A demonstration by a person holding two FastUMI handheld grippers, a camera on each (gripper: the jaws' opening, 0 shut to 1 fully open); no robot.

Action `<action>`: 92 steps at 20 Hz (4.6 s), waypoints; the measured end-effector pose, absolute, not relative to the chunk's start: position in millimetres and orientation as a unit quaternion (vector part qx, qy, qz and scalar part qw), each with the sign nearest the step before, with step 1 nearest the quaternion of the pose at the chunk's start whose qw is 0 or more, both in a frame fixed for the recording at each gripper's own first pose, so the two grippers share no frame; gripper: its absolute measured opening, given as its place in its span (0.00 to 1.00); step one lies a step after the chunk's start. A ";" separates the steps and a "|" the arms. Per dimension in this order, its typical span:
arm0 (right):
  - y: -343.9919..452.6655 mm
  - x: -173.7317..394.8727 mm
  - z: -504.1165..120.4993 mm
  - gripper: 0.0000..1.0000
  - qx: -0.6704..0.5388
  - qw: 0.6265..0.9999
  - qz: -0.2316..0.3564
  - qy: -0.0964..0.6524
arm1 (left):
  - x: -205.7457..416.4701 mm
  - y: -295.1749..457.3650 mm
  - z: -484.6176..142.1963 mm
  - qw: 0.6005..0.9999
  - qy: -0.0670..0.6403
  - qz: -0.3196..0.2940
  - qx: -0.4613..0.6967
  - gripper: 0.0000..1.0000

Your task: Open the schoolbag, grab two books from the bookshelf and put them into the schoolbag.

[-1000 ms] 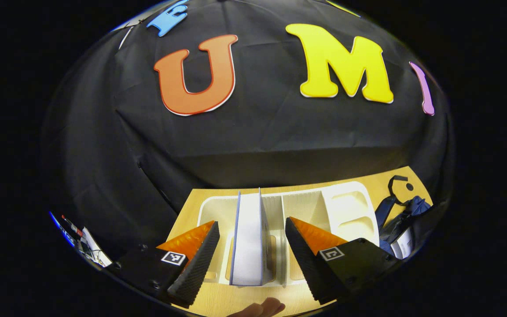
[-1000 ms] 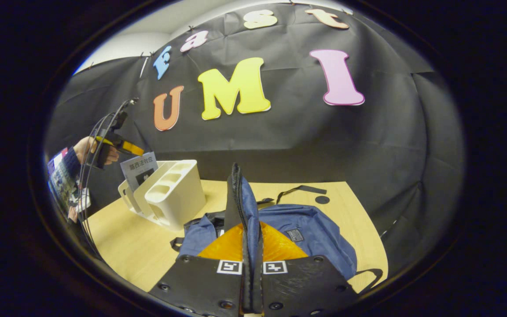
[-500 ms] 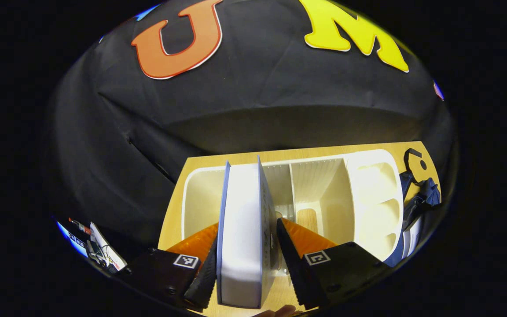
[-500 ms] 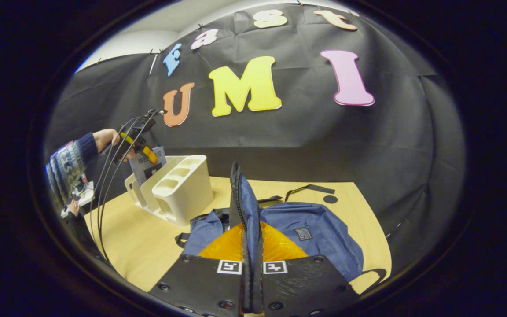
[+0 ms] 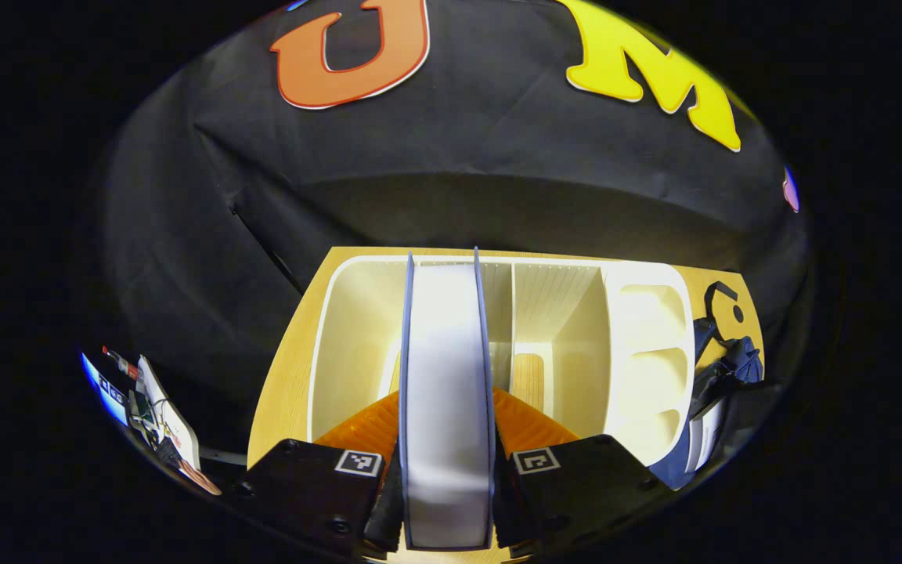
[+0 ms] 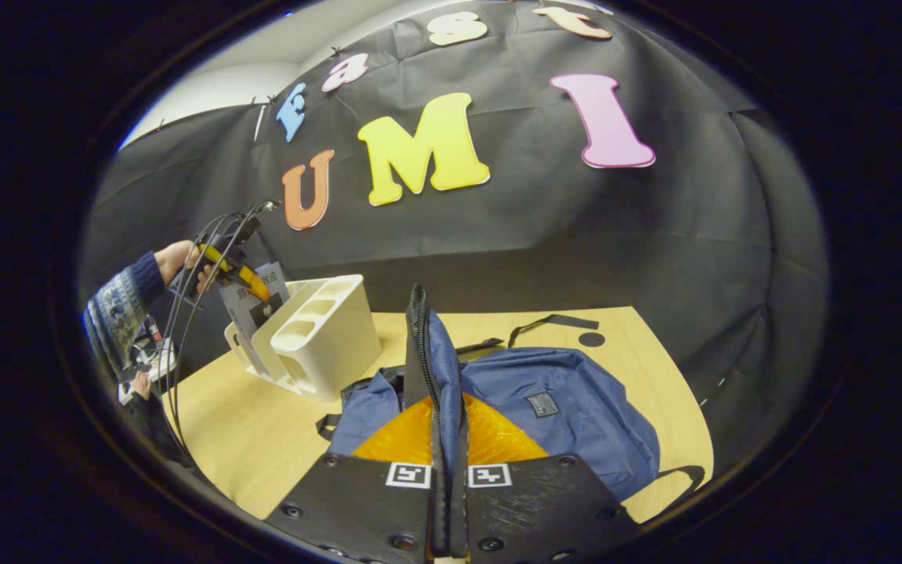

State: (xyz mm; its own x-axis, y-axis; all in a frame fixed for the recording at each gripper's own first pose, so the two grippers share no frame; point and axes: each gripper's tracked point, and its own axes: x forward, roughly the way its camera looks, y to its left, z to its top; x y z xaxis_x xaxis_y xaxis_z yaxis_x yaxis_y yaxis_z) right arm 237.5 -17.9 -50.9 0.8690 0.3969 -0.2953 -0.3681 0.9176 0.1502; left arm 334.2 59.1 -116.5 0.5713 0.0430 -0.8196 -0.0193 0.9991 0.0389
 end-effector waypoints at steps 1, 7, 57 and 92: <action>-19.1 236.8 -52.2 0.03 0.045 0.966 0.193 0.166 | 328.0 60.3 -113.2 0.889 0.456 0.016 0.012 0.46; -19.8 229.8 -57.3 0.03 0.049 0.968 0.181 0.170 | 275.5 64.8 -88.7 0.905 0.422 0.012 -0.043 0.50; -14.4 228.3 5.5 0.02 0.034 0.983 0.122 0.135 | 172.3 -222.1 -137.6 0.749 0.340 -0.207 -0.530 0.46; -37.4 233.1 24.4 0.02 0.036 0.986 0.141 0.086 | 188.5 -395.2 -177.1 0.792 0.279 -0.165 -0.517 0.51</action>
State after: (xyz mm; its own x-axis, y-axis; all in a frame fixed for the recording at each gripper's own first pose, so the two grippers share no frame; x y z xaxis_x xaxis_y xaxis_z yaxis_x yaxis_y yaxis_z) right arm 233.1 -37.4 24.4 0.9454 0.2843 -0.1595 -0.2718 0.9576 0.0958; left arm 188.5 -395.2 -177.1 0.7894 -0.5505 -0.2717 -0.0273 0.4107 -0.9114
